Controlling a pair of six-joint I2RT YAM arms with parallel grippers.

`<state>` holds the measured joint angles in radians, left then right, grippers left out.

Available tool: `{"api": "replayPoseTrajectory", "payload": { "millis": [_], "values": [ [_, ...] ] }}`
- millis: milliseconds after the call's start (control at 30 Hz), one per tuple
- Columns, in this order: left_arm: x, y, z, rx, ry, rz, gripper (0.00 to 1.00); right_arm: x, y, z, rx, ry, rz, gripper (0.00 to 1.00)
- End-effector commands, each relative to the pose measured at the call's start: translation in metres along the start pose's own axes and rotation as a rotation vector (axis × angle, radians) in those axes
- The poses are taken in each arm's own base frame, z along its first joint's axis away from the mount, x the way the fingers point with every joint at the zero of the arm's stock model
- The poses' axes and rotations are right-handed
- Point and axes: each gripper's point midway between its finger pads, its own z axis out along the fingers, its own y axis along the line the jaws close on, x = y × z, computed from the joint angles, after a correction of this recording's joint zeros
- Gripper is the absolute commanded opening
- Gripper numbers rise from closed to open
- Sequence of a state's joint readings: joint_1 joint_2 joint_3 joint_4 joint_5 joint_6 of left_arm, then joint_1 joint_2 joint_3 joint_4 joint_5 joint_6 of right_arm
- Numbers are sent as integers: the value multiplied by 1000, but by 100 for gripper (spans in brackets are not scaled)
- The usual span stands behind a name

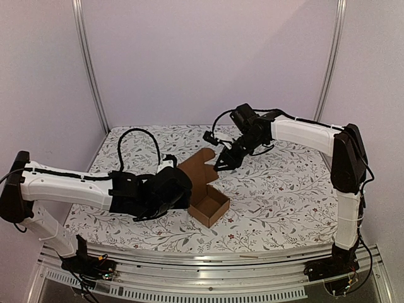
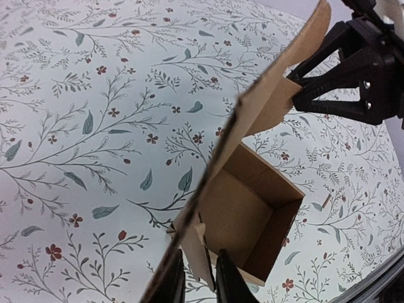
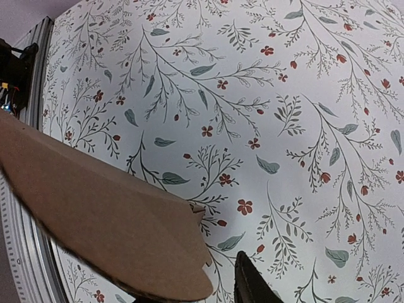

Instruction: Fold the paper box

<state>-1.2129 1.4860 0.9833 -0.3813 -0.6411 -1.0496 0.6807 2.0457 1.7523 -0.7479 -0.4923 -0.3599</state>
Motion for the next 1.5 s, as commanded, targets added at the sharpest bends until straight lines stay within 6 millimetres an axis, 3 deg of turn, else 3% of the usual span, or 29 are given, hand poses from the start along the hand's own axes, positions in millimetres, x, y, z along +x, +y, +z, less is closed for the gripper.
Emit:
{"api": "replayPoseTrajectory", "payload": {
  "millis": [0, 233, 367, 533, 733, 833, 1000, 1133, 1467],
  "values": [
    [-8, -2, 5, -8, 2, 20, 16, -1, -7, 7, 36, 4, -18, 29],
    [-12, 1, 10, -25, -3, 41, 11, -3, 9, 12, -14, 4, -26, 23],
    [-18, 1, 13, -33, -10, 52, 8, -6, 19, 13, -22, 4, -35, 10],
    [-32, -1, 18, -47, -27, 69, 3, -13, 19, 9, 18, 1, 20, 3],
    [-53, -4, 35, -72, -66, 72, 0, -20, 7, 10, 125, -10, 160, 0],
    [-62, -5, 48, -84, -77, 68, 0, -23, -10, 7, 224, -37, 208, 0],
    [-89, -4, 73, -145, -141, 47, 0, -38, -37, -8, 386, -173, 318, 0],
    [-98, -2, 88, -184, -178, 27, 0, -49, -48, -17, 447, -245, 363, 0],
    [-118, -7, 104, -240, -292, -25, 0, -41, -64, -12, 519, -284, 456, 0]
  ]
}}
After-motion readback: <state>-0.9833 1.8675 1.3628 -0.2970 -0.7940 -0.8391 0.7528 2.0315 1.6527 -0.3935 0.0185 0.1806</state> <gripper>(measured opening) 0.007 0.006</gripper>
